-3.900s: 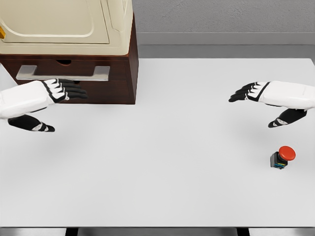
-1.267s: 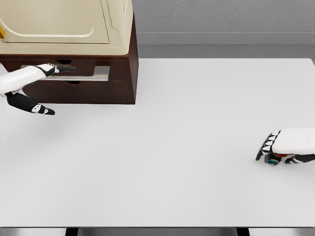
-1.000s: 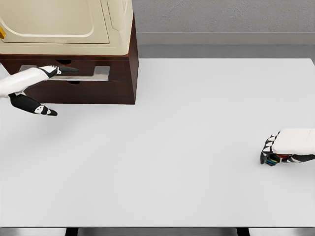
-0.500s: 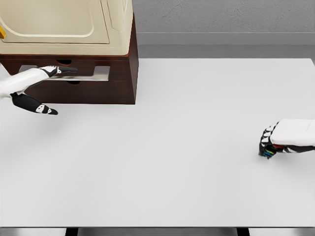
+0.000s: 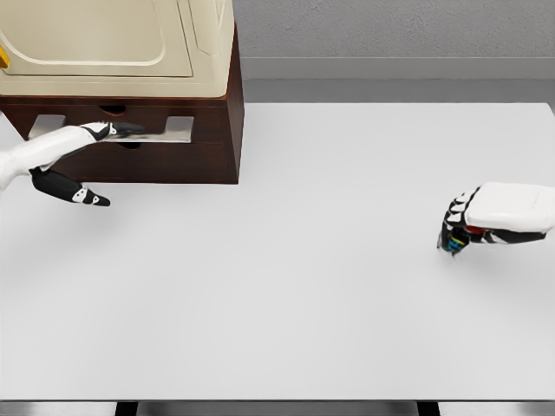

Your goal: Open the cabinet drawer with left arm, and place a switch into the drawer with right arm

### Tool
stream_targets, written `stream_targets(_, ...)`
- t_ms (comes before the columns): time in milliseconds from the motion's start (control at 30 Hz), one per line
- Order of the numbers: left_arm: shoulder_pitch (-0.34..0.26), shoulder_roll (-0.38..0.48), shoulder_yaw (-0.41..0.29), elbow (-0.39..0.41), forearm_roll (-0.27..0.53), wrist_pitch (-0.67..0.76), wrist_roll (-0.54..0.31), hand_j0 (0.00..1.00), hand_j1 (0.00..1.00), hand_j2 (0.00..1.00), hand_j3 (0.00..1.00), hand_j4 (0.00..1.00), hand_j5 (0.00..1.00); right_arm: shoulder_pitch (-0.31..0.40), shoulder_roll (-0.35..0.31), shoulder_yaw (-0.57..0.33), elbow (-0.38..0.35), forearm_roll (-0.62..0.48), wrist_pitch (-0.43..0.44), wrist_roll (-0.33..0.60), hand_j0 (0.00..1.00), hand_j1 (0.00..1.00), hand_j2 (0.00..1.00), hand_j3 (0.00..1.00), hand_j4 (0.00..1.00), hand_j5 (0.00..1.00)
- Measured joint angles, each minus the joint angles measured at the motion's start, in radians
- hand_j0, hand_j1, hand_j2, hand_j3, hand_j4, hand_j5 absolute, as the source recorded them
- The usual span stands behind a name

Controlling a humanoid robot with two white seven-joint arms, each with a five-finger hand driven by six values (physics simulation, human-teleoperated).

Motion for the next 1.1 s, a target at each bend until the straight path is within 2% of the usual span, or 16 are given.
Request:
stream_targets(500, 0.008, 0.049, 0.001, -0.029, 0.024, -0.003, -0.04, 1.0, 1.0, 1.0, 1.0, 1.0, 1.0, -0.038, 0.03, -0.018, 0.0, -0.043, 0.0, -0.01, 0.53, 0.53, 0.53, 0.53, 0.53, 0.53)
stream_targets(567, 0.009, 0.061, 0.0, -0.039, 0.024, -0.003, -0.042, 1.0, 1.0, 1.0, 1.0, 1.0, 1.0, -0.038, 0.038, -0.017, 0.0, -0.045, 0.0, -0.01, 0.53, 0.53, 0.53, 0.53, 0.53, 0.53)
stream_targets(600, 0.009, 0.069, 0.001, -0.045, 0.028, -0.003, -0.043, 1.0, 1.0, 1.0, 1.0, 1.0, 1.0, -0.04, 0.04, -0.017, 0.0, -0.045, 0.0, -0.01, 0.49, 0.49, 0.49, 0.49, 0.49, 0.49)
stream_targets(1100, 0.046, 0.141, 0.002, -0.127, 0.061, -0.001, -0.044, 1.0, 1.0, 1.0, 1.0, 1.0, 1.0, -0.071, 0.059, -0.017, 0.0, -0.045, 0.0, -0.003, 0.49, 0.49, 0.49, 0.49, 0.49, 0.49)
